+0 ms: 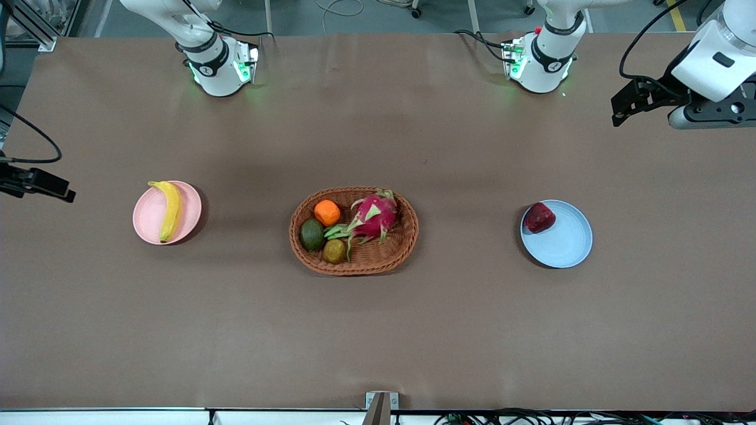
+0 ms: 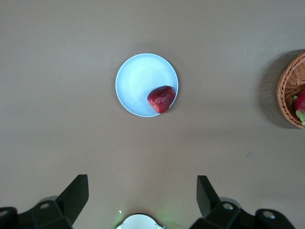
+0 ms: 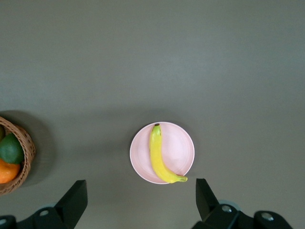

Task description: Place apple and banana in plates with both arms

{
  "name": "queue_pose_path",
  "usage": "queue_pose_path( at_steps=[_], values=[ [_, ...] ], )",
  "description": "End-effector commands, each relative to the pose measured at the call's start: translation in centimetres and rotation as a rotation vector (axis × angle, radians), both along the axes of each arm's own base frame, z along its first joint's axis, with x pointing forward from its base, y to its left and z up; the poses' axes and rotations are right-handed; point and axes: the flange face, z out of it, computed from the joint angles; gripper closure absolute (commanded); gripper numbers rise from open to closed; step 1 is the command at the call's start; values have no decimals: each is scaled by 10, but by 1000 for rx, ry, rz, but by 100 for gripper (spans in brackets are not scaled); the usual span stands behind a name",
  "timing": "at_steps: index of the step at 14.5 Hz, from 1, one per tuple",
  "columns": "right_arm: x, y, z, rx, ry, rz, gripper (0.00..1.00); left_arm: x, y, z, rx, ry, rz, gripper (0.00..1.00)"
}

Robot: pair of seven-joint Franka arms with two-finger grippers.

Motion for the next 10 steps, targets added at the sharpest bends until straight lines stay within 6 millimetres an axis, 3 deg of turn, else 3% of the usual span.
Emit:
queue_pose_path(
  at_steps=[1, 3, 6, 8, 10],
  values=[
    [5, -6, 9, -8, -24, -17, 0, -2, -1, 4, -14, -10, -11, 0],
    [2, 4, 19, -4, -40, -2, 0, -1, -1, 4, -15, -10, -16, 0],
    [-4, -4, 31, -3, -72, -4, 0, -2, -2, 7, -13, -16, -20, 0],
    [-7, -9, 28, -2, -57, 3, 0, -2, -1, 9, -8, -17, -22, 0],
    [-28, -8, 26, -2, -61, 3, 0, -2, 1, 10, -9, -18, -20, 0]
  ],
)
